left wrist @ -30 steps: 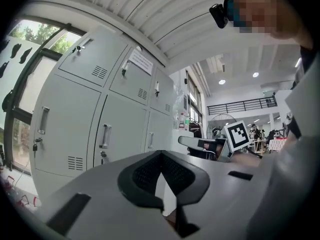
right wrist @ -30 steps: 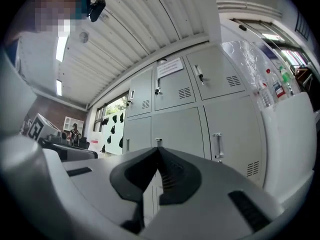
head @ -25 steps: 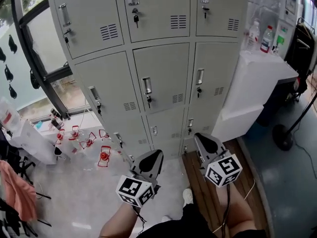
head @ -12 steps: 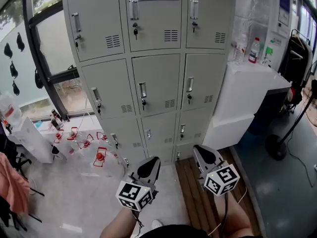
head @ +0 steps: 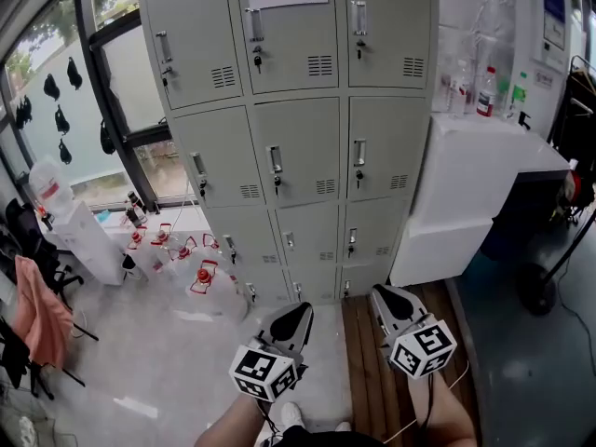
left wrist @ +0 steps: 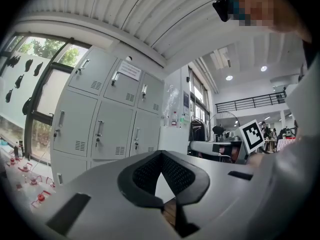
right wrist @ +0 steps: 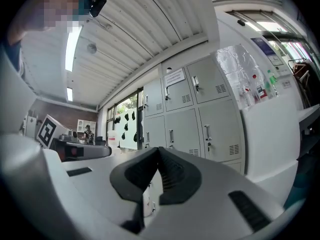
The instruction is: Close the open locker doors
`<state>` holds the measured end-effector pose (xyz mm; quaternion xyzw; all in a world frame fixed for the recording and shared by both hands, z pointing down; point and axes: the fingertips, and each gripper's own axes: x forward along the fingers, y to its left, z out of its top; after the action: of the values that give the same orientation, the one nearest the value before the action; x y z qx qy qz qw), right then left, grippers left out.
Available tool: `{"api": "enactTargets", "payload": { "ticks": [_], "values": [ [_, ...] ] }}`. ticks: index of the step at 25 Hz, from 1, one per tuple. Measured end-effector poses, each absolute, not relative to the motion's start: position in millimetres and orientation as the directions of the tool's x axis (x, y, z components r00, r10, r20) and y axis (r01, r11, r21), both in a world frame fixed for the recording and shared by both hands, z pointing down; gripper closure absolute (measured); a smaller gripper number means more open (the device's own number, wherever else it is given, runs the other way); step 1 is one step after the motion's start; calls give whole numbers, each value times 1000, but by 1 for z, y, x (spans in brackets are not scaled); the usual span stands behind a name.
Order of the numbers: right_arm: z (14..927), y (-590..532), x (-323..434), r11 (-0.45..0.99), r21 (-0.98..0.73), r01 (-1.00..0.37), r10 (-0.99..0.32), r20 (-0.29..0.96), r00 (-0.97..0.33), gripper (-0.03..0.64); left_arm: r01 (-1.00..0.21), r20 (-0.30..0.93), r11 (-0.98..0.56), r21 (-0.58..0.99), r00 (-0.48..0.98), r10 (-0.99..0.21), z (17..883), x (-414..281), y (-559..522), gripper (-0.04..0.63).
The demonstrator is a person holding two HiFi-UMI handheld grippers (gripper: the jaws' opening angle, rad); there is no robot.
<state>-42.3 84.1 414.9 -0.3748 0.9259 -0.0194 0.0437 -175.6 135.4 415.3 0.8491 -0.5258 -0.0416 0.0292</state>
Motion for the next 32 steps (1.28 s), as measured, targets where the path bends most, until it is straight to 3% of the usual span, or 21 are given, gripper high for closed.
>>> {"api": "enactTargets", "payload": {
  "ticks": [32],
  "values": [
    [409, 126, 4, 751, -66, -657, -661, -101, -744, 615, -903, -72, -420, 87, 415, -907, 405, -125, 179, 580]
  ]
}}
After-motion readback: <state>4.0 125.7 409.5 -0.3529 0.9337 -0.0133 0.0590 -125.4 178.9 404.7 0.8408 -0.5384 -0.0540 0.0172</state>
